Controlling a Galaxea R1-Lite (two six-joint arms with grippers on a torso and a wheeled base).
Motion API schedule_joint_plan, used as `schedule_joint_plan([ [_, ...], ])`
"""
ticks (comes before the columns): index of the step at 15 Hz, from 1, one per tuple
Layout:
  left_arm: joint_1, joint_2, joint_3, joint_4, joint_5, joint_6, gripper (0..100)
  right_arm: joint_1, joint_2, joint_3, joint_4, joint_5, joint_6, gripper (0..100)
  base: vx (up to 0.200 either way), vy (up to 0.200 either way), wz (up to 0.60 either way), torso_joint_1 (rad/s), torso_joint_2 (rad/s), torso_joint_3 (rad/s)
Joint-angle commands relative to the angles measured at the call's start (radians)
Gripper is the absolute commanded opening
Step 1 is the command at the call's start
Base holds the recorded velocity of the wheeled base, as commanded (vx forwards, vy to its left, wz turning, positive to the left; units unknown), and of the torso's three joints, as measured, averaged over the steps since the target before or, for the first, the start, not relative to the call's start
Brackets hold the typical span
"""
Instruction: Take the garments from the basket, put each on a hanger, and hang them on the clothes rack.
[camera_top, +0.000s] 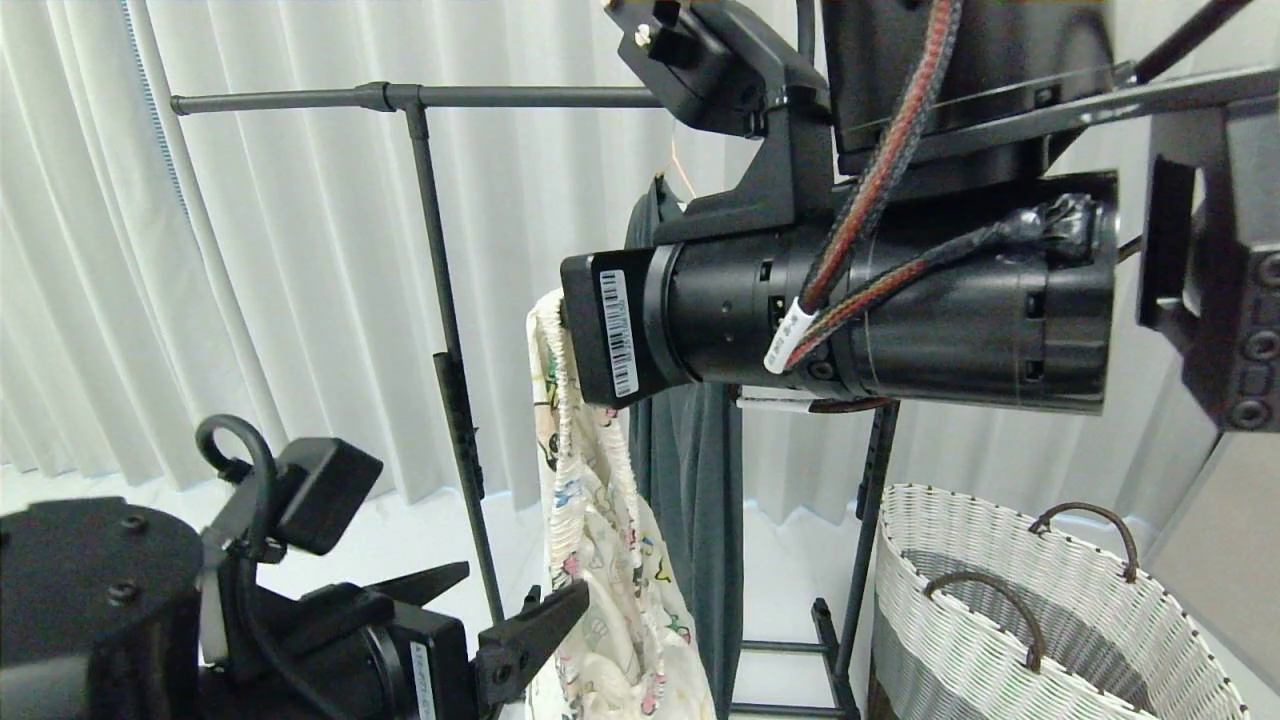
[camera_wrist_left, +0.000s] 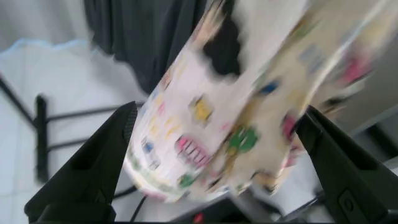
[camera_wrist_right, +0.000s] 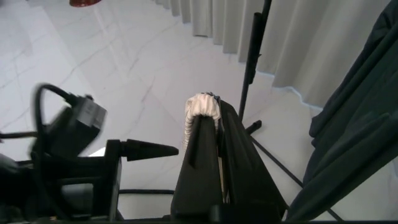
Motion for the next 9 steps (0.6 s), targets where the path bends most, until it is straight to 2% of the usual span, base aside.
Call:
schedule_joint_plan([
  [1,0.000,0.013,0.073,0.000,0.004,0.003,100,-0.012,-0.028,0.001,0.021,-0.001,0.000,0,0.000,0.000,0.00,0.000,0.00,0.000],
  [5,-0.012,-0.039,0.190,0.000,0.038,0.003,100,-0.050,-0.046,0.003,0.029,-0.001,-0.001,0,0.000,0.000,0.00,0.000,0.00,0.000],
  [9,-0.015,-0.065,0.239,0.000,0.039,0.003,100,-0.053,-0.058,0.009,0.032,-0.001,-0.003,0,0.000,0.000,0.00,0.000,0.00,0.000],
])
